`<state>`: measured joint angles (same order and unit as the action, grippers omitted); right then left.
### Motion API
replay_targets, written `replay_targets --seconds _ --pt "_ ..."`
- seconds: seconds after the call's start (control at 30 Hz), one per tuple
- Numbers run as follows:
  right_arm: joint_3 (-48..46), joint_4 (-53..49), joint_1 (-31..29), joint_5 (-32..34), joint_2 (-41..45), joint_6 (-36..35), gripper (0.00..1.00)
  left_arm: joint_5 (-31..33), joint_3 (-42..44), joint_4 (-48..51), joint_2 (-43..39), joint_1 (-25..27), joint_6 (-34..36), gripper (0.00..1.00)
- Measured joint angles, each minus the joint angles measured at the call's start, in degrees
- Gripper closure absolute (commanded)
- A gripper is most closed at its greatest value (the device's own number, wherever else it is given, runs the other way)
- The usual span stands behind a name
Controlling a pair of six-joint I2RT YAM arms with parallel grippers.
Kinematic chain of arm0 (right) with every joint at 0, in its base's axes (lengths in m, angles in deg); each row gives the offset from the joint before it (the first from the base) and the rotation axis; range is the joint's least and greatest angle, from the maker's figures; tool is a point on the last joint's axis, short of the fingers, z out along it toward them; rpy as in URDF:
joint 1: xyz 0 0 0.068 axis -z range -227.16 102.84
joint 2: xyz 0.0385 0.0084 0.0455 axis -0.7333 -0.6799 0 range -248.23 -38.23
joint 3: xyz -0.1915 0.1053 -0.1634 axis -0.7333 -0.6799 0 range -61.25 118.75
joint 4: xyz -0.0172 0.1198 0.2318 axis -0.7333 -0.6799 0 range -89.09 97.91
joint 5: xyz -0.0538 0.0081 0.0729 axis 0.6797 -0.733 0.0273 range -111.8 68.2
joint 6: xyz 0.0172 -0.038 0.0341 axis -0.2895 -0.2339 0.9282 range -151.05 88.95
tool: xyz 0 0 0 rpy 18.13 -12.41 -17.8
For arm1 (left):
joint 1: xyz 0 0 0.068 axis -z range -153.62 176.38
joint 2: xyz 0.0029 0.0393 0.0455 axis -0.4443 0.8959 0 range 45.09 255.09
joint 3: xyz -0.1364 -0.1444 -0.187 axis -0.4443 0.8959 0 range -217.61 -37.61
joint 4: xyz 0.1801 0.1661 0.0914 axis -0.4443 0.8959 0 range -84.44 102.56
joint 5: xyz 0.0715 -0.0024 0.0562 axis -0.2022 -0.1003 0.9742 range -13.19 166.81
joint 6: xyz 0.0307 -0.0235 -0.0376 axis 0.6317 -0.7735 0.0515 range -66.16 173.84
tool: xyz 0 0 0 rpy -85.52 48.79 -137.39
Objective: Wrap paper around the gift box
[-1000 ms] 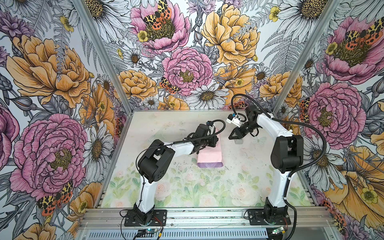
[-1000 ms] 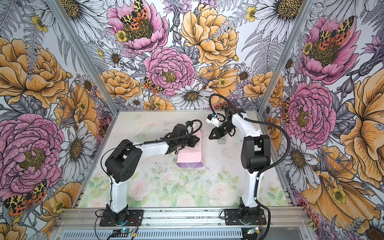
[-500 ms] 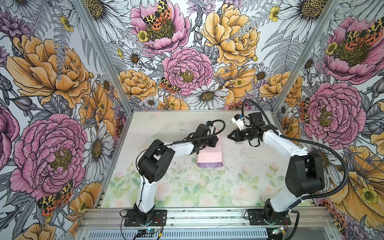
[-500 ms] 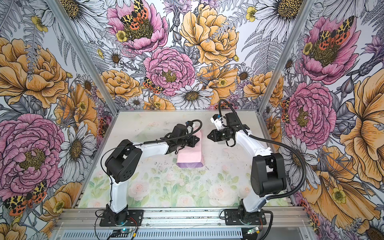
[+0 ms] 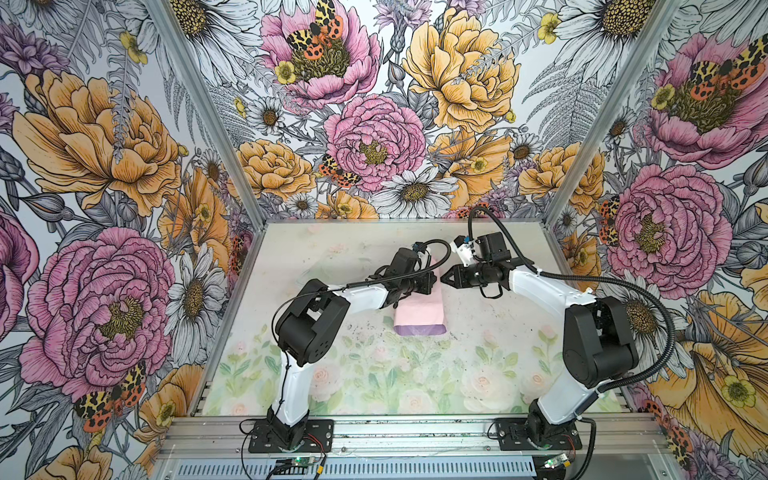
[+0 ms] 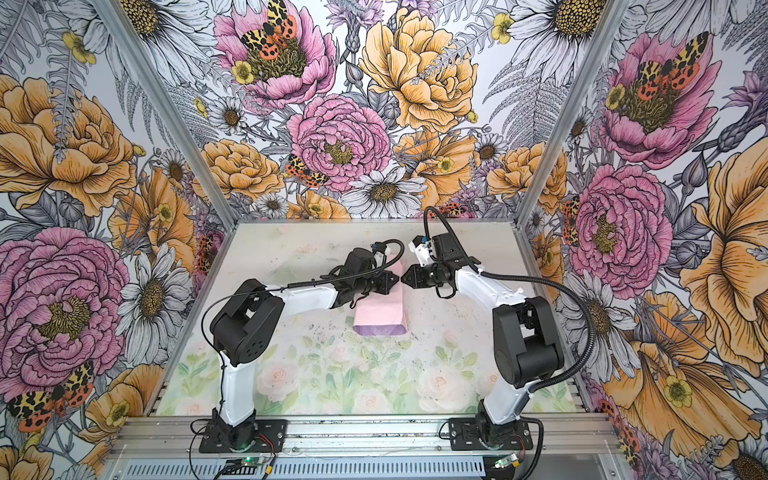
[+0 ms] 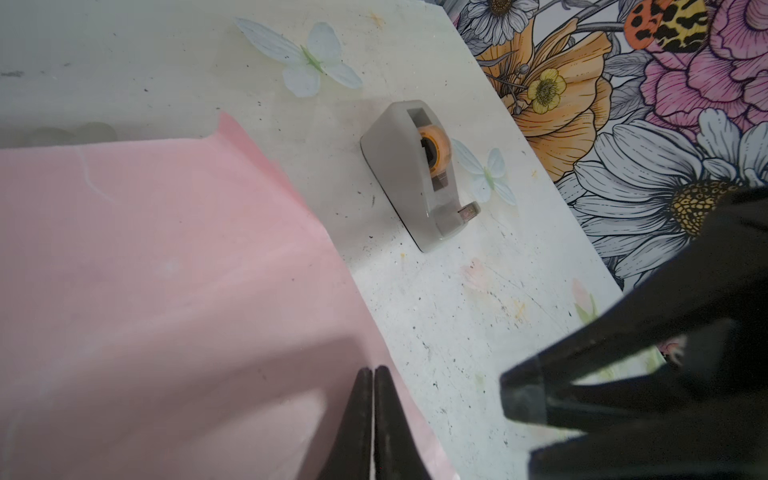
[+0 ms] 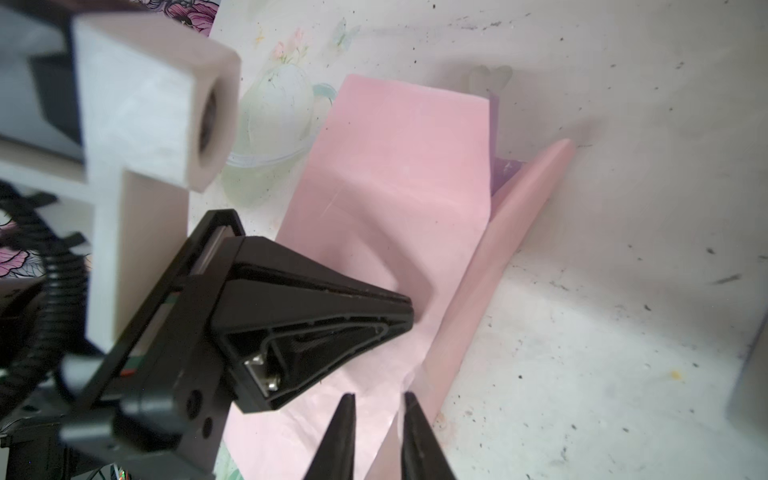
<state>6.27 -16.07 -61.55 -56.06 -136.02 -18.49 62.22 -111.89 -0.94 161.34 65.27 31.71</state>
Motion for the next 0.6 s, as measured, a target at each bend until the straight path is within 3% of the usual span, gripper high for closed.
replay_targets --seconds 0.33,0.6 --pt "-0.2 0.3 0.9 -4.6 -1.3 -0.9 0.81 0.0 0.0 0.2 -0.2 0.0 0.0 0.90" --pt "-6.1 0.5 4.8 -15.8 10.3 -11.1 0.84 0.0 0.0 5.0 -3.0 0.0 0.0 0.79"
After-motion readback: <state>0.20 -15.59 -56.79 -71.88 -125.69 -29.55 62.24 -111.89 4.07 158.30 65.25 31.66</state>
